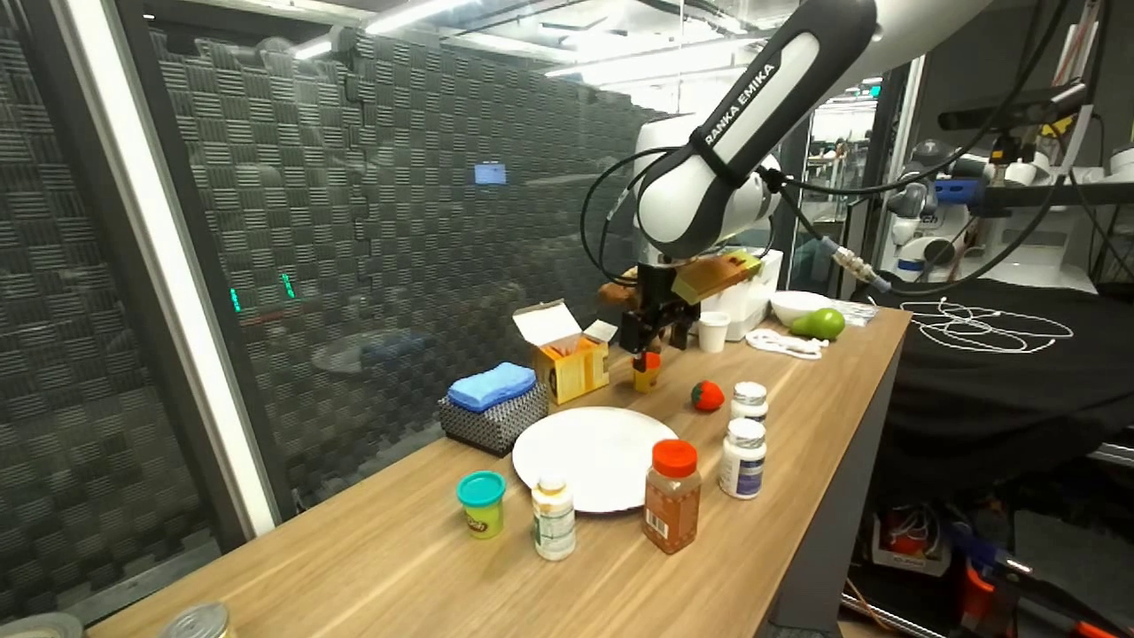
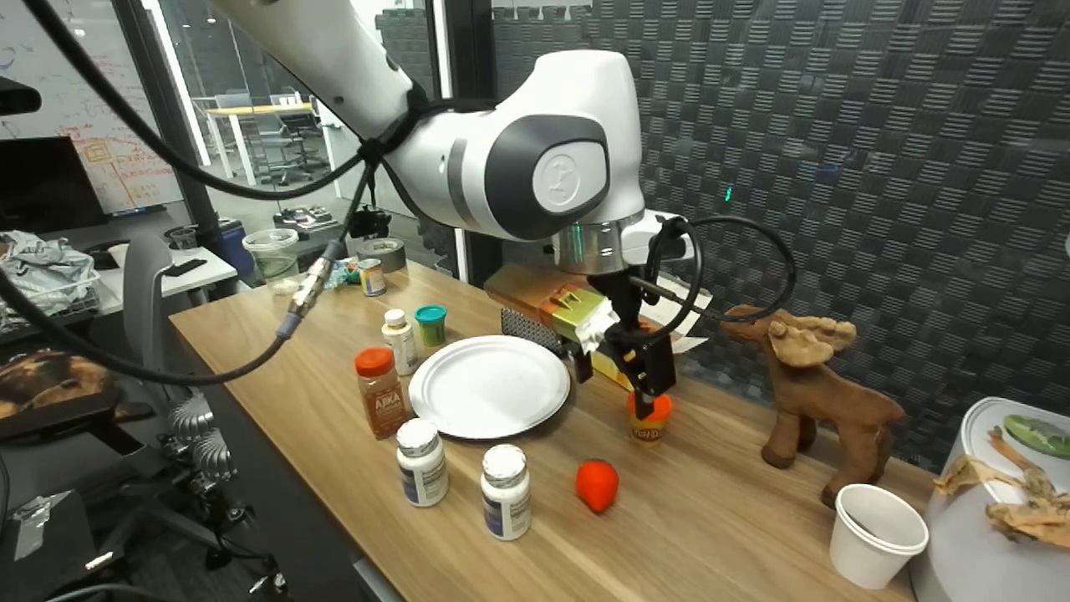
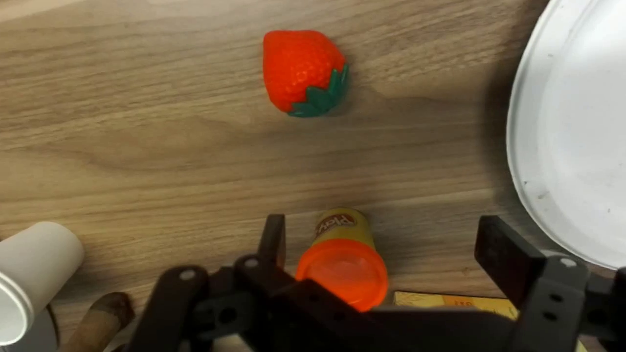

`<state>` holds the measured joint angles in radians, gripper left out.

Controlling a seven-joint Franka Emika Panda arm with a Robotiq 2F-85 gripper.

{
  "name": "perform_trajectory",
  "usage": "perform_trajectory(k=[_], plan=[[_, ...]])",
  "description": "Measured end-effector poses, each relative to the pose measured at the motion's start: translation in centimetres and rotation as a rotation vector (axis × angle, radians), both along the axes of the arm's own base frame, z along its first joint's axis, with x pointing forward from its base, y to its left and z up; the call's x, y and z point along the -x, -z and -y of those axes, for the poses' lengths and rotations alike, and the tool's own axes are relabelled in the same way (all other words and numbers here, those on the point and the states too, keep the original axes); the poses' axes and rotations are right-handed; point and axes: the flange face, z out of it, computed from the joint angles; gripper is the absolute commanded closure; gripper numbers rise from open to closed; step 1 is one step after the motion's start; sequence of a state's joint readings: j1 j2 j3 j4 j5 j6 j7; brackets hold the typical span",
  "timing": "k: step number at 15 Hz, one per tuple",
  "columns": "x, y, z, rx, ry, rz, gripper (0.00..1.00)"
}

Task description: Pick up all the objects surrounding the white plate and arrange them on the plate

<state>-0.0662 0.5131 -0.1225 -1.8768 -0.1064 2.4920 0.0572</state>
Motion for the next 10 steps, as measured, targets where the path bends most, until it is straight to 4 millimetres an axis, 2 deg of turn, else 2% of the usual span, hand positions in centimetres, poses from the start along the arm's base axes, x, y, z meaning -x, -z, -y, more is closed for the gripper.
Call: perform_trajectory(k=[10], plan=[[-1.2,1.5,1.2,-0.019,0.034,0.001,0.0]])
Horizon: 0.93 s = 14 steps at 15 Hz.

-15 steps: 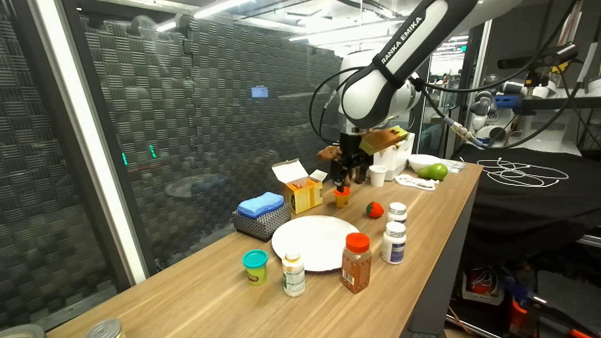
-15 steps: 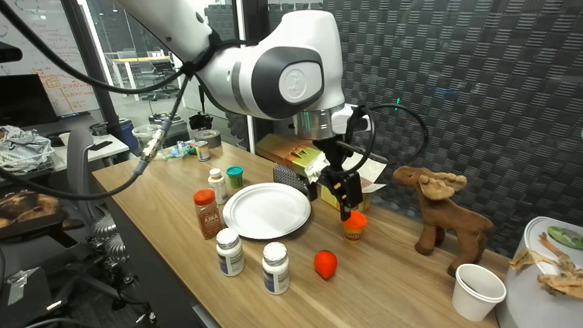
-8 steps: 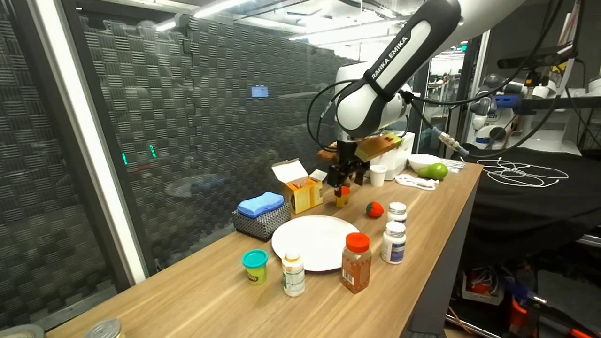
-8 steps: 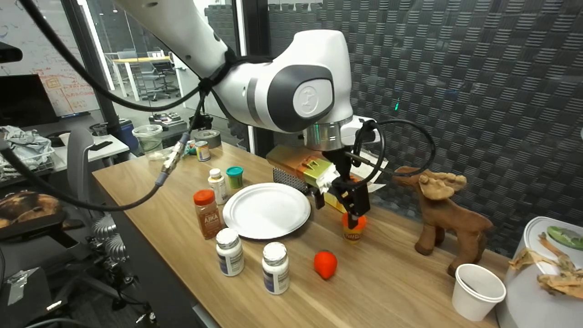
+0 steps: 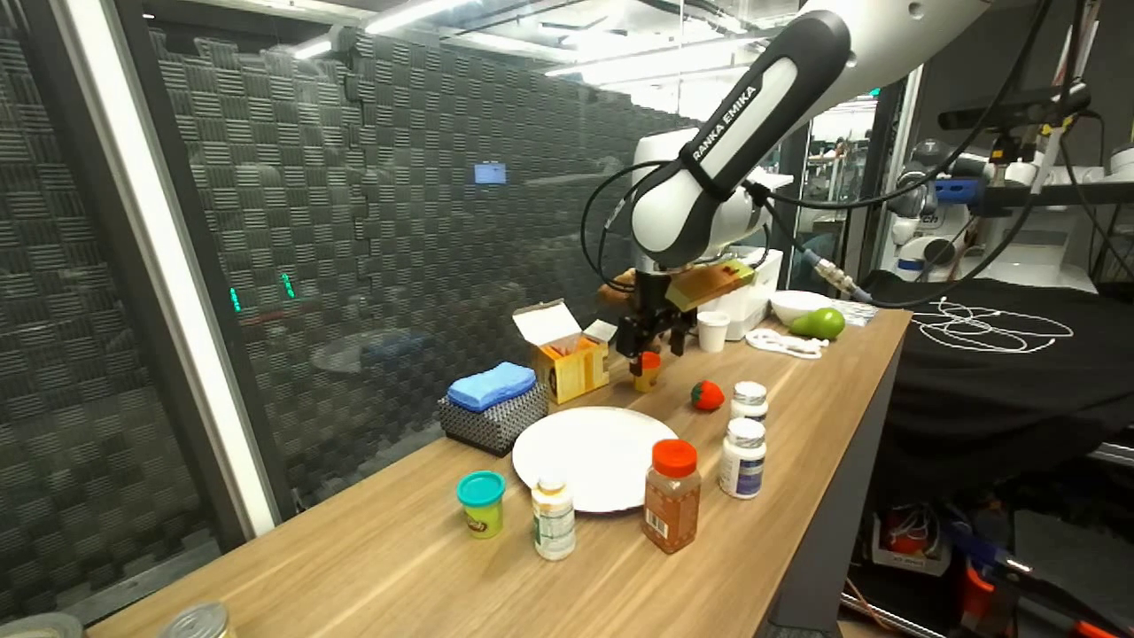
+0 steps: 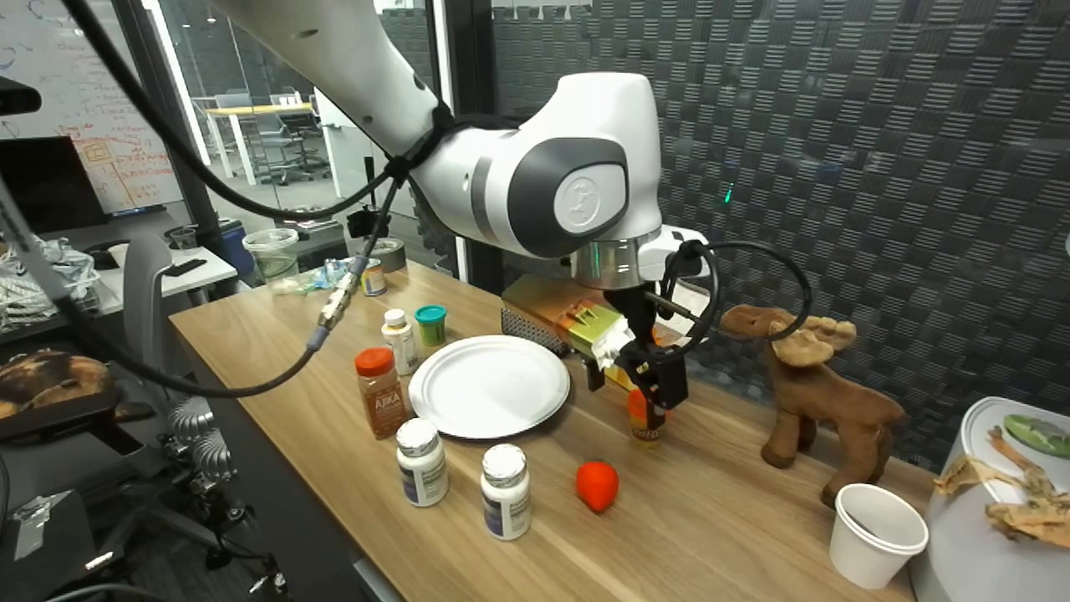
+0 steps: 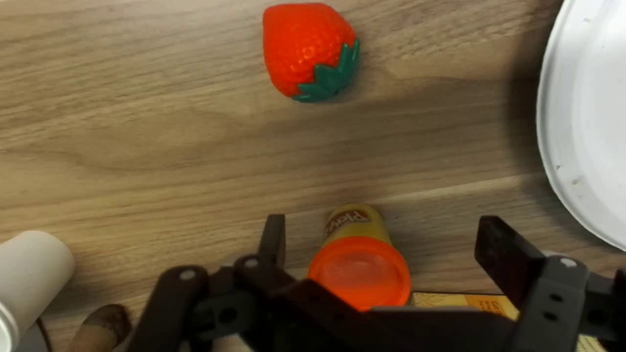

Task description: Pick up all the objects surrounding the white plate and arrange them on the plate

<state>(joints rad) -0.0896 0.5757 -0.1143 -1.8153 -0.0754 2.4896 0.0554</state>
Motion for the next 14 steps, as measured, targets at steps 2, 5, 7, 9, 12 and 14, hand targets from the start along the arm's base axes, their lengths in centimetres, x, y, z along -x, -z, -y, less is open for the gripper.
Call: perform_trajectory(k=[2,5,7,9,12,14], plan=[[-0.1,0.5,0.1,-0.01,0.01,-0.004,0.0],[-0.4,1.1,0.3,-0.012,0.015,-0.004,0.31],[-0.8,1.1,0.5,-0.01,0.017,0.001,0.4],[-1.2,1.0,0.7,-0.008,0.018,0.009,0.55],[-1.8,0.5,1.0,-0.004,0.02,0.023,0.73],[-1.9,0.4,1.0,-0.003,0.02,0.026,0.73]])
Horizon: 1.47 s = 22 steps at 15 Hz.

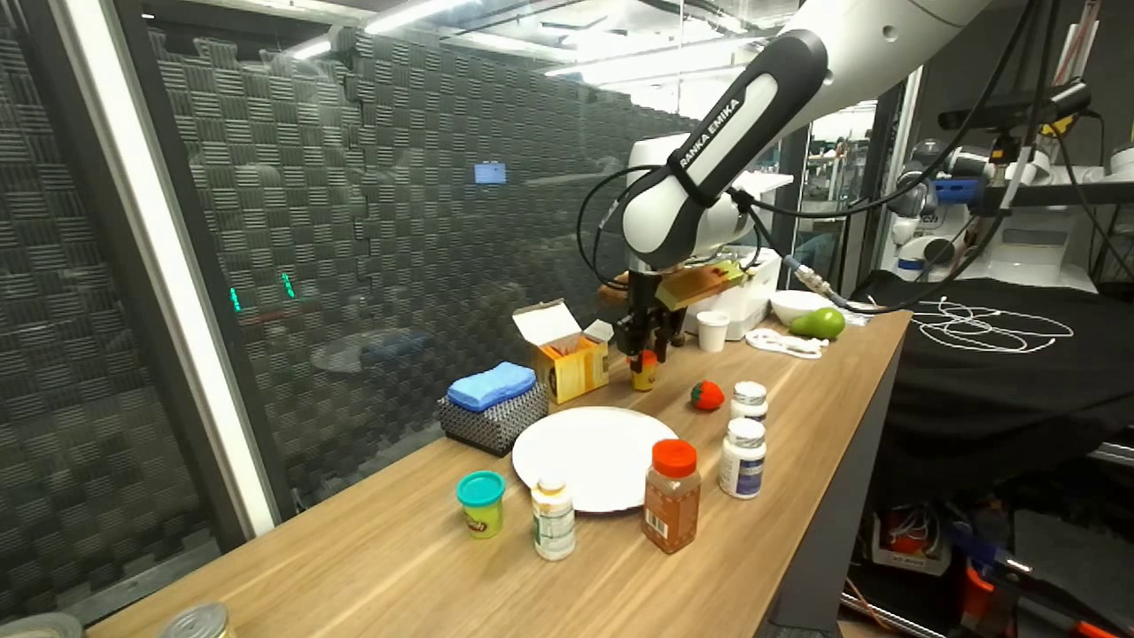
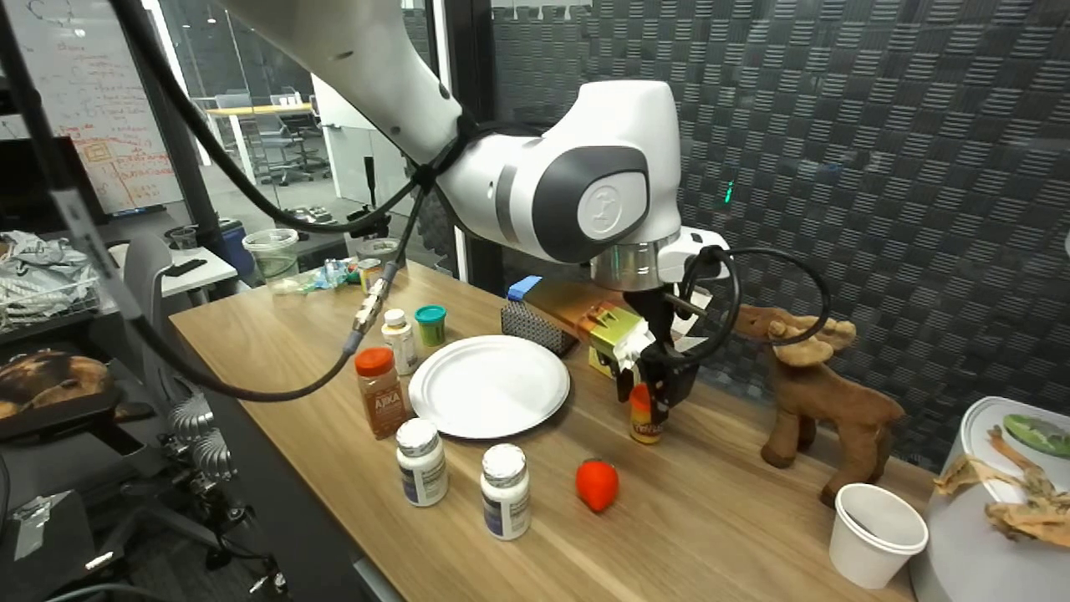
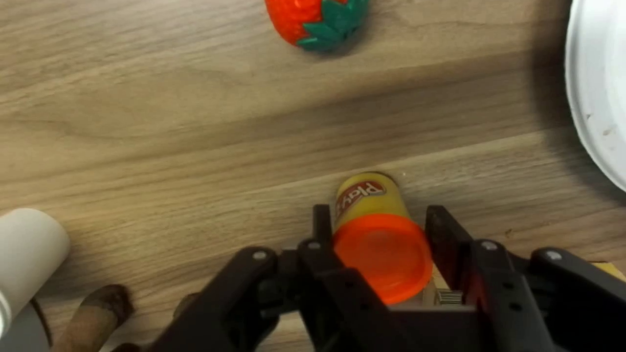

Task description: Pick up all the objects surrounding the white plate and arrange them on the plate

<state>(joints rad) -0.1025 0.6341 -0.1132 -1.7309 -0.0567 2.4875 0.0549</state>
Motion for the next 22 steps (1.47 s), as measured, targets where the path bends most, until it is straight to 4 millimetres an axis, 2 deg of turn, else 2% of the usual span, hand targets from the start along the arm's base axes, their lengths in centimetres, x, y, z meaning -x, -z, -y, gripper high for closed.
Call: perform_trajectory(k=[7,11,14,17,20,22], plan=[[0.1,-0.2,-0.4,0.0,-0.006,-0.006,0.73],[0.8,-2.5,-2.4,0.014,-0.039,0.009,0.73],[2.8,-5.3,-5.2,0.022,-0.06,0.019,0.73],[5.6,-7.5,-8.8,0.005,-0.095,0.022,0.73],[8.0,-8.5,-13.2,-0.015,-0.166,0.036,0.73],[8.7,-8.1,-15.5,-0.024,-0.209,0.054,0.73]])
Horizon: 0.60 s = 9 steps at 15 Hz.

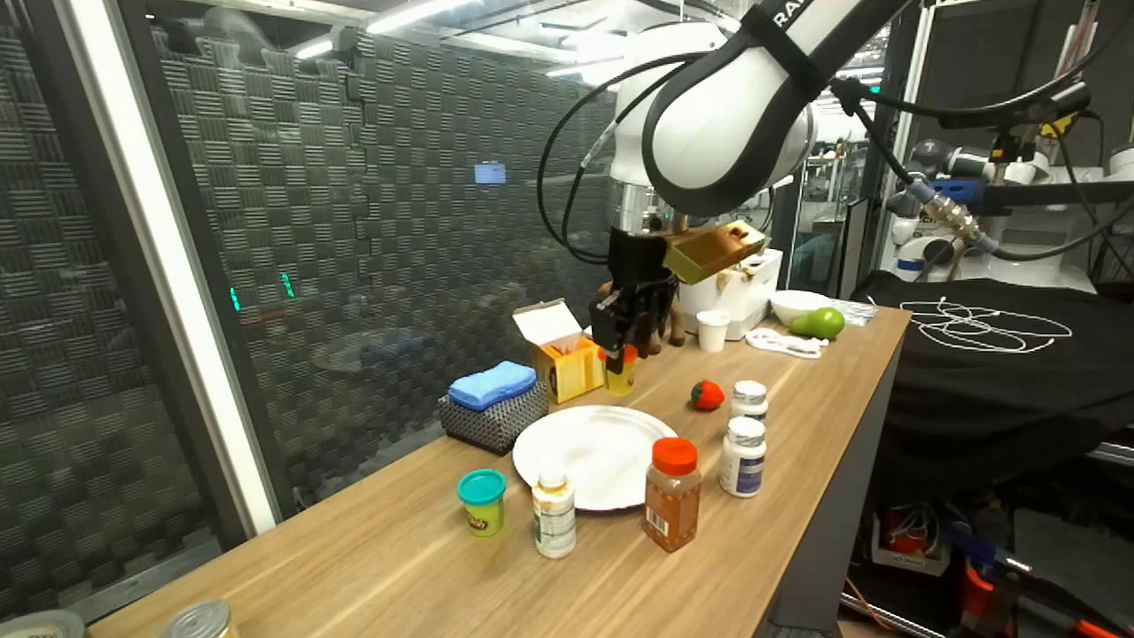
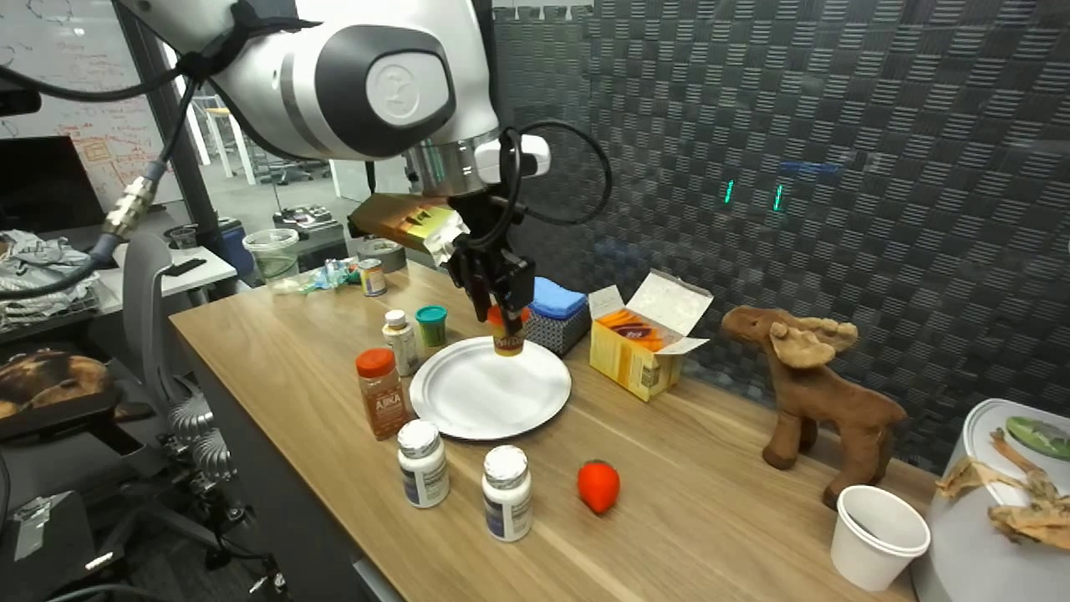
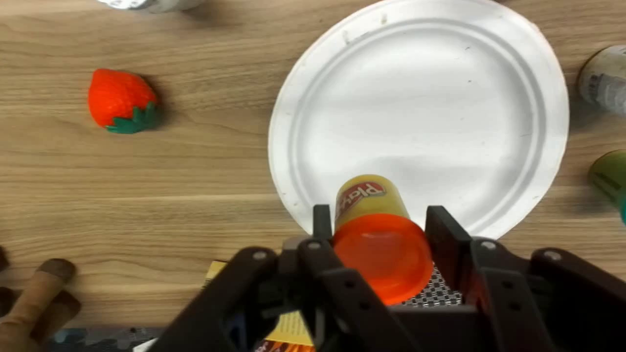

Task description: Pick up all the objects surrounding the white plate and arrange them on the plate

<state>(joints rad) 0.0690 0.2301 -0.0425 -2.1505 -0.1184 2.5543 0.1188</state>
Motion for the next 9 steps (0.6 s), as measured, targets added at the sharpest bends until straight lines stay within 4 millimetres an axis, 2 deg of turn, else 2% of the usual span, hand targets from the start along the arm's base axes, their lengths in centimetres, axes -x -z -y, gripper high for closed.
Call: perform_trajectory(k=[3,9], plan=[[0.3,1.2,-1.8,-0.009,-0.033,0.01,0.73],[0.0,3.6,-1.7,-0.015,-0.035,-0.003,0.73]])
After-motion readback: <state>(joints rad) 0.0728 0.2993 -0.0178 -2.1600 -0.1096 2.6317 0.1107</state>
